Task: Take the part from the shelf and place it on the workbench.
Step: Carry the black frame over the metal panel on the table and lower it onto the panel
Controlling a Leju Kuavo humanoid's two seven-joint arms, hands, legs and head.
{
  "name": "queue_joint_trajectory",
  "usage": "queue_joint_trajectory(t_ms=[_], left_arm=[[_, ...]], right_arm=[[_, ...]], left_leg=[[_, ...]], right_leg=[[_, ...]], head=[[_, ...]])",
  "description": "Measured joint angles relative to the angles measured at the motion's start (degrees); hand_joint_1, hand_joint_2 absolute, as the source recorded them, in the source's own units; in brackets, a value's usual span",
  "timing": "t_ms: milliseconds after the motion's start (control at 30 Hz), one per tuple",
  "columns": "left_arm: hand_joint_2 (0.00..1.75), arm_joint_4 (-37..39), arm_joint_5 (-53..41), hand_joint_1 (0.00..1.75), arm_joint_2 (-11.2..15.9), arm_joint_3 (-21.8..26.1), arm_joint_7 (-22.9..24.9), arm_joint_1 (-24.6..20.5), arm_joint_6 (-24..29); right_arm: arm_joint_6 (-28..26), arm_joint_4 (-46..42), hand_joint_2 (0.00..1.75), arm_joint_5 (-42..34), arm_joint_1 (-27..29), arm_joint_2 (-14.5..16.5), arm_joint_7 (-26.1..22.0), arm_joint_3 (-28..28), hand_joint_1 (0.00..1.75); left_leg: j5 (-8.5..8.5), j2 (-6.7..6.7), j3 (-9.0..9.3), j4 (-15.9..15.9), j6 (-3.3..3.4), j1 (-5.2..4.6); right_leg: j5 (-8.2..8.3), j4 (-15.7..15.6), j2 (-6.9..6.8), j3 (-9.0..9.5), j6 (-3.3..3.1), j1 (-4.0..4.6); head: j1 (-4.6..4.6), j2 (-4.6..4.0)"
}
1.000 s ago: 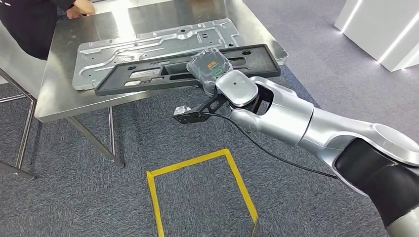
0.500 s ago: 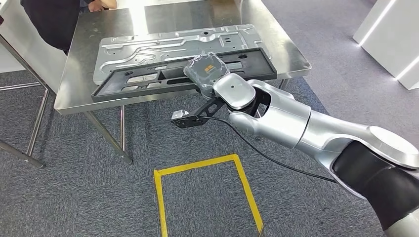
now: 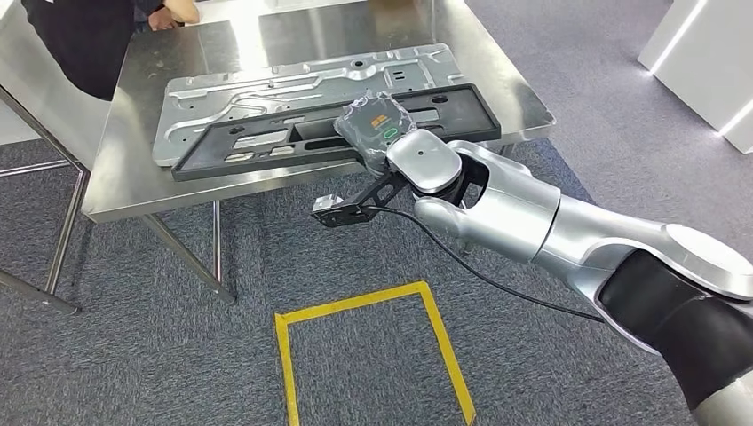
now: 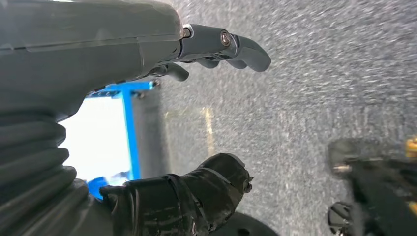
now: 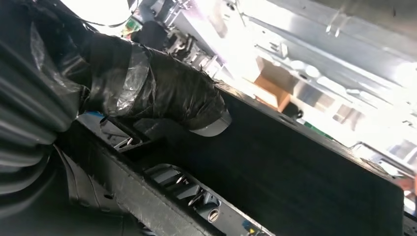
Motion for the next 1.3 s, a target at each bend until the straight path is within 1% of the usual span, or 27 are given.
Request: queue_joint_trajectory(t_ms=[33, 67, 100, 200, 233, 300, 367, 400, 433, 467, 500, 533, 567, 633, 733, 800, 867, 900, 933, 967, 1000, 1033, 1067, 1100, 1167, 1233, 1300], left_arm=[[1.75, 0.0, 0.0, 0.0, 0.0, 0.01, 0.0, 0.03, 0.01], [1.75, 0.0, -0.01, 0.0, 0.01, 0.01, 0.0, 0.0, 0.02], [1.75, 0.0, -0.02, 0.0, 0.01, 0.01, -0.01, -0.03, 0.03], [1.75, 0.0, -0.08, 0.0, 0.0, 0.0, -0.01, -0.17, 0.04], [1.75, 0.0, -0.09, 0.0, -0.01, 0.0, -0.01, -0.17, 0.04], [1.75, 0.0, -0.09, 0.0, -0.02, 0.0, 0.01, -0.13, 0.03], [1.75, 0.0, -0.1, 0.0, -0.01, 0.0, 0.01, -0.21, 0.02], [1.75, 0.0, -0.11, 0.0, 0.01, 0.0, -0.02, -0.26, 0.08], [1.75, 0.0, -0.12, 0.0, 0.02, 0.0, -0.06, -0.29, 0.2], [1.75, 0.0, -0.13, 0.0, 0.02, 0.0, -0.12, -0.28, 0.34], [1.75, 0.0, -0.13, 0.0, 0.02, 0.0, -0.18, -0.25, 0.49], [1.75, 0.0, -0.13, 0.0, 0.01, 0.0, -0.23, -0.23, 0.58], [1.75, 0.0, -0.13, 0.0, 0.01, 0.0, -0.27, -0.21, 0.62], [1.75, 0.0, -0.14, 0.0, 0.01, 0.01, -0.31, -0.23, 0.7], [1.75, 0.0, -0.14, 0.0, 0.03, 0.02, -0.42, -0.22, 0.82], [1.75, 0.0, -0.13, 0.0, 0.05, 0.03, -0.55, -0.18, 0.94], [1.75, 0.0, -0.13, 0.0, 0.09, 0.04, -0.59, -0.18, 1.1], [1.75, 0.0, -0.13, 0.0, 0.1, 0.04, -0.59, -0.13, 1.18], [1.75, 0.0, -0.13, 0.0, 0.13, 0.03, -0.57, -0.04, 1.23], [1.75, 0.0, -0.12, 0.0, 0.17, 0.03, -0.55, 0.07, 1.28], [1.75, 0.0, -0.11, 0.0, 0.24, 0.02, -0.52, 0.19, 1.3], [1.75, 0.0, -0.11, 0.0, 0.31, 0.03, -0.49, 0.27, 1.3], [1.75, 0.0, -0.11, 0.0, 0.37, 0.03, -0.47, 0.31, 1.31], [1.75, 0.0, -0.14, 0.0, 0.41, 0.04, -0.48, 0.27, 1.3], [1.75, 0.0, -0.19, 0.0, 0.44, 0.04, -0.5, 0.1, 1.3], [1.75, 0.0, -0.26, 0.0, 0.44, 0.04, -0.52, 0.05, 1.29], [1.75, 0.0, -0.3, 0.0, 0.44, 0.04, -0.54, 0.04, 1.29]], right_arm=[[-0.01, 0.0, 1.75, 0.0, -0.12, 0.01, 0.01, 0.0, 1.75], [-0.02, -0.01, 1.75, 0.0, -0.25, 0.01, 0.02, 0.0, 1.75], [-0.02, -0.01, 1.75, 0.0, -0.33, 0.01, 0.03, 0.0, 1.75], [-0.03, -0.01, 1.75, 0.0, -0.36, 0.05, 0.04, -0.01, 1.75], [-0.04, -0.01, 1.75, 0.0, -0.42, 0.07, 0.04, -0.02, 1.75], [-0.04, -0.01, 1.75, 0.0, -0.5, 0.07, 0.05, -0.03, 1.75], [-0.02, 0.01, 1.75, 0.0, -0.29, 0.07, 0.03, -0.02, 1.75], [-0.01, 0.04, 1.75, 0.0, -0.1, 0.07, 0.01, -0.01, 1.75], [0.0, 0.09, 1.75, 0.02, 0.03, 0.07, -0.01, -0.01, 1.75], [-0.01, 0.13, 1.75, 0.07, 0.08, 0.07, -0.01, -0.01, 1.75], [-0.01, 0.17, 1.75, 0.13, 0.01, 0.07, -0.01, -0.01, 1.75], [-0.01, 0.2, 1.75, 0.21, -0.12, 0.08, -0.01, -0.01, 1.75], [-0.02, 0.21, 1.75, 0.28, -0.24, 0.1, -0.01, -0.02, 1.75], [-0.01, 0.26, 1.75, 0.33, -0.38, 0.13, -0.02, -0.02, 1.75], [0.16, 0.36, 1.75, 0.37, -0.68, 0.1, 0.29, -0.02, 1.75], [0.66, 0.37, 1.75, 0.4, -1.28, 0.09, 0.91, -0.02, 1.75], [1.51, 0.37, 1.75, 0.27, -1.88, -0.06, 1.51, -0.02, 1.75], [1.93, 0.37, 1.75, 0.12, -2.07, -0.2, 1.78, -0.02, 1.75], [2.28, 0.36, 1.75, -0.05, -2.23, -0.37, 2.03, -0.02, 1.75], [2.56, 0.33, 1.75, -0.22, -2.47, -0.52, 2.26, -0.03, 1.75], [2.77, 0.27, 1.75, -0.36, -2.83, -0.67, 2.49, -0.05, 1.75], [2.91, 0.22, 1.75, -0.45, -3.31, -0.81, 2.66, -0.08, 1.75], [2.98, 0.16, 1.75, -0.55, -3.82, -0.96, 2.81, -0.13, 1.75], [3.01, 0.08, 1.75, -0.65, -4.23, -1.1, 2.92, -0.18, 1.75], [3.01, -0.02, 1.75, -0.83, -4.59, -1.36, 3.01, -0.25, 1.75], [3.01, -0.11, 1.75, -0.91, -4.61, -1.62, 3.02, -0.33, 1.75], [3.01, -0.2, 1.75, -0.92, -4.77, -1.89, 3.04, -0.44, 1.75]], left_leg=[[1.64, -0.01, 1.55, -3.42, 0.15, -0.13], [2.38, 0.0, 2.72, -6.01, 0.39, -0.29], [2.34, -0.01, 3.34, -7.31, 0.63, -0.47], [1.85, -0.01, 4.11, -8.39, 1.53, -0.52], [1.83, 0.03, 4.51, -8.78, 1.92, -0.4], [1.72, 0.12, 5.29, -9.32, 2.63, -0.28], [1.35, 0.12, 5.69, -9.32, 3.16, -0.39], [1.1, 0.04, 5.88, -9.23, 3.28, -0.45], [0.79, -0.06, 6.1, -9.07, 3.31, -0.48], [0.41, -0.19, 6.34, -8.83, 3.24, -0.48], [-0.04, -0.29, 6.55, -8.51, 3.11, -0.48], [-0.5, -0.35, 6.62, -8.13, 2.88, -0.6], [-0.87, -0.4, 6.59, -7.83, 2.62, -0.7], [-1.24, -0.4, 6.5, -7.64, 2.04, -0.84], [-2.07, -0.32, 6.36, -7.03, 1.16, -0.66], [-4.4, -0.19, 4.14, -2.45, 0.51, -0.44], [-6.76, -0.13, 0.29, 4.64, 0.0, -0.19], [-6.76, -0.12, -1.19, 6.81, -0.17, -0.08], [-5.6, -0.1, -1.74, 6.92, -0.28, 0.0], [-3.42, -0.07, -1.25, 4.86, -0.32, 0.07], [-0.68, -0.05, 0.03, 1.13, -0.28, 0.12], [1.26, -0.06, 1.58, -2.48, -0.17, 0.08], [2.42, -0.07, 2.95, -5.56, 0.06, -0.08], [2.69, -0.07, 3.77, -7.32, 0.34, -0.25], [2.1, -0.05, 4.27, -8.33, 1.02, -0.52], [2.02, 0.04, 4.82, -8.94, 1.72, -0.28], [1.95, 0.14, 5.52, -9.5, 2.47, -0.11]], right_leg=[[-0.25, -0.03, 0.01, 0.28, 0.21, 0.06], [-0.42, -0.07, 0.03, 0.42, 0.45, 0.11], [-0.52, -0.17, 0.03, 0.46, 0.71, 0.17], [-0.85, -0.47, -0.04, 0.66, 1.56, 0.27], [-1.46, 0.44, -0.06, 0.3, 1.76, 0.31], [-3.81, 5.83, -0.05, -2.4, 1.91, 0.34], [-5.91, 13.09, -0.02, -6.75, 1.97, 0.34], [-5.74, 14.96, -0.03, -8.28, 2.01, 0.31], [-4.47, 14.61, -0.03, -8.76, 1.99, 0.27], [-2.32, 12.17, -0.05, -8.16, 1.9, 0.25], [0.07, 8.33, -0.08, -6.86, 1.74, 0.25], [1.67, 4.79, -0.09, -5.35, 1.55, 0.35], [2.55, 2.26, -0.09, -4.23, 1.37, 0.41], [2.37, 0.72, -0.02, -3.4, 0.98, 0.68], [2.31, 0.02, 0.1, -2.9, 0.2, 0.41], [2.21, -0.4, 0.14, -2.28, -0.25, 0.09], [1.82, -0.47, 0.17, -1.7, -0.47, 0.04], [1.53, -0.46, 0.17, -1.31, -0.49, 0.03], [1.21, -0.46, 0.18, -0.86, -0.42, 0.0], [0.86, -0.46, 0.2, -0.34, -0.31, -0.05], [0.5, -0.46, 0.24, 0.16, -0.14, -0.11], [0.21, -0.51, 0.28, 0.54, 0.07, -0.13], [-0.01, -0.53, 0.35, 0.74, 0.31, -0.1], [-0.11, -0.61, 0.4, 0.78, 0.57, -0.05], [-0.17, -0.91, 0.46, 0.85, 1.12, 0.07], [-0.82, -0.46, 0.4, 0.76, 1.64, 0.08], [-3.03, 4.1, 0.31, -1.47, 1.87, 0.18]], head=[[-0.01, -0.01], [0.02, -0.01], [0.04, -0.01], [0.13, -0.01], [0.2, -0.01], [0.39, 0.0], [0.45, 0.0], [0.45, 0.0], [0.46, -0.01], [0.48, 0.0], [0.49, -0.01], [0.48, 0.0], [0.45, 0.0], [0.41, 0.0], [0.36, 0.01], [0.17, 0.0], [0.09, 0.0], [0.09, 0.0], [0.1, 0.01], [0.09, 0.01], [0.09, 0.0], [0.09, 0.01], [0.07, 0.0], [0.06, 0.0], [0.05, 0.0], [0.14, -0.01], [0.22, -0.01]])
